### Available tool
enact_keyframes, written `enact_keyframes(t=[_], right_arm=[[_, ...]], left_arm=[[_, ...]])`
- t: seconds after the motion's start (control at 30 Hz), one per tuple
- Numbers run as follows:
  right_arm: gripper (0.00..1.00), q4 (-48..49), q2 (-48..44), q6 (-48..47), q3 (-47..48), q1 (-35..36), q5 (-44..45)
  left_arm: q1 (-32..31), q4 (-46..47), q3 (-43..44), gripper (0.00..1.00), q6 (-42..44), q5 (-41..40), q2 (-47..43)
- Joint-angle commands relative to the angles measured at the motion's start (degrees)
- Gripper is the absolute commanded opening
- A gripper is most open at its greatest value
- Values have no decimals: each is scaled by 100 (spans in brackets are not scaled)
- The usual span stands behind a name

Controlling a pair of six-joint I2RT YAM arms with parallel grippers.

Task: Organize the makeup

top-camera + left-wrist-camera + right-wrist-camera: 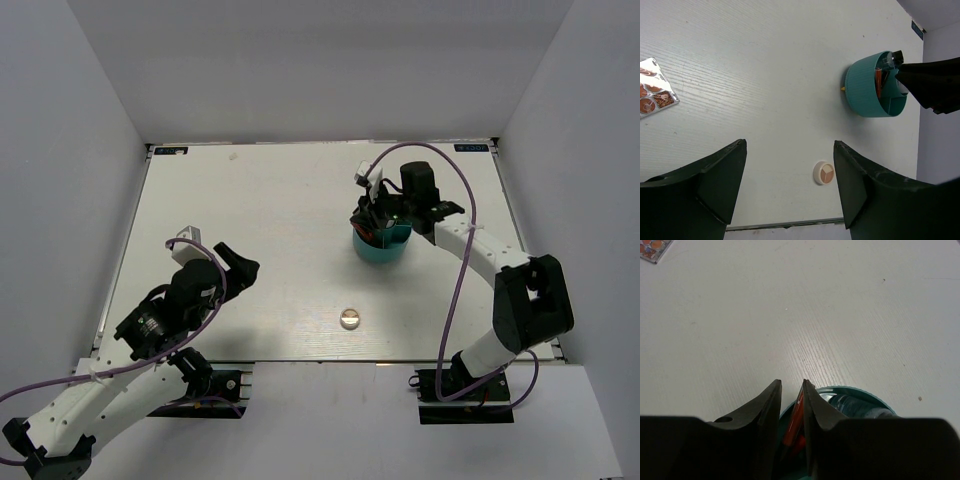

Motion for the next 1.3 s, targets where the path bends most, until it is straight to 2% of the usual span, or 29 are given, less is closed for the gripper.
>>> enact_keyframes(t=[0.0, 0.33, 0.5, 0.57, 0.6, 0.63, 0.73, 0.77, 0.83, 1.0, 1.17, 1.27], right_arm=[[30, -30, -288, -111, -80, -48, 11], [31, -13, -542, -286, -116, -30, -103], [37, -477, -604, -725, 227, 14, -174], [40, -680, -631, -857, 358, -13, -296], [47, -829, -657, -971, 377, -13, -479], [59, -926, -709, -1068, 385, -21, -646], [79, -1541, -788, -1646, 473, -4, -1349], [88, -1716, -798, -1745, 491, 5, -1499], [89, -2103, -833, -2034, 535, 22, -1895], [89, -2579, -955, -2369, 544, 49, -2010], [89, -2755, -1219, -2388, 482, 5, -1668], [89, -2422, -1526, -2062, 228, -13, -1395]], left_arm=[[-19, 31, -14, 80, 48, 23, -24], [-19, 49, -40, 80, 48, 40, -15], [-19, -100, 21, 80, 48, 84, 257], [-19, -319, 135, 81, 100, 110, 624], [-19, -399, 196, 82, 135, 119, 766], [-19, -591, 310, 83, 196, 119, 1055], [33, -829, 469, 84, 424, 163, 1539], [33, -969, 530, 84, 460, 172, 1698], [33, -1137, 662, 86, 566, 181, 2198], [306, -1639, 1048, 89, 715, 172, 3279], [578, -1402, 1321, 91, 856, 470, 3580], [797, -1358, 1418, 94, 734, 541, 3615]])
